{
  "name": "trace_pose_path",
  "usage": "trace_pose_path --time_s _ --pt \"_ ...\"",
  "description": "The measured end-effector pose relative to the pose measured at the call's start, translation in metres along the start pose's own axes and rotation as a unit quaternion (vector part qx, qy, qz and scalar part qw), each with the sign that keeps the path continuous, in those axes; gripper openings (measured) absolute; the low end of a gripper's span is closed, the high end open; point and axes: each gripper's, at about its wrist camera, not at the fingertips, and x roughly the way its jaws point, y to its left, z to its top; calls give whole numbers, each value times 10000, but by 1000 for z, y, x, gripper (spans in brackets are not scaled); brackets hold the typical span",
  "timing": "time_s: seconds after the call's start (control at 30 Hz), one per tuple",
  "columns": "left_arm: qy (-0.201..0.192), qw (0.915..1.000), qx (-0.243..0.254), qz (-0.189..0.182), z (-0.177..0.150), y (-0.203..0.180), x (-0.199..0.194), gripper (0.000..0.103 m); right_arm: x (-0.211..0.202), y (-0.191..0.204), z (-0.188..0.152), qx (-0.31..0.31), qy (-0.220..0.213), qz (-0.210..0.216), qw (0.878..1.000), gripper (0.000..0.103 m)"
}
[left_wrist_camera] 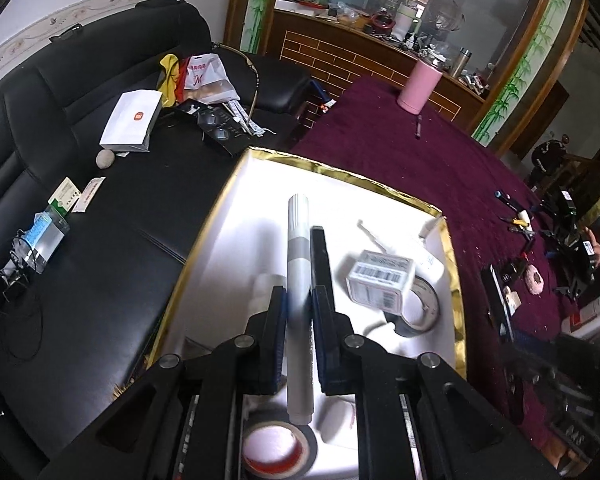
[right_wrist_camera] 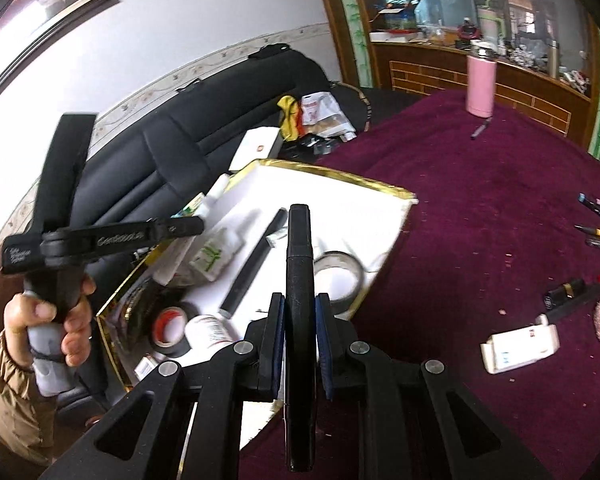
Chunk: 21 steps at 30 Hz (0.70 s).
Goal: Organize objects
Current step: 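Lower the tube and marker into the tray and open both grippers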
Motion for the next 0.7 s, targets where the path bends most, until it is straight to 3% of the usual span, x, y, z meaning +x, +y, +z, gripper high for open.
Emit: trace_pose_path --time_s 0.43,0.7 --pt "244 9992 94 301 29 18 33 12 61 33 16 9 575 442 9974 16" --pt "410 9960 295 732 23 27 51 12 97 26 20 38 737 -100 9972 16"
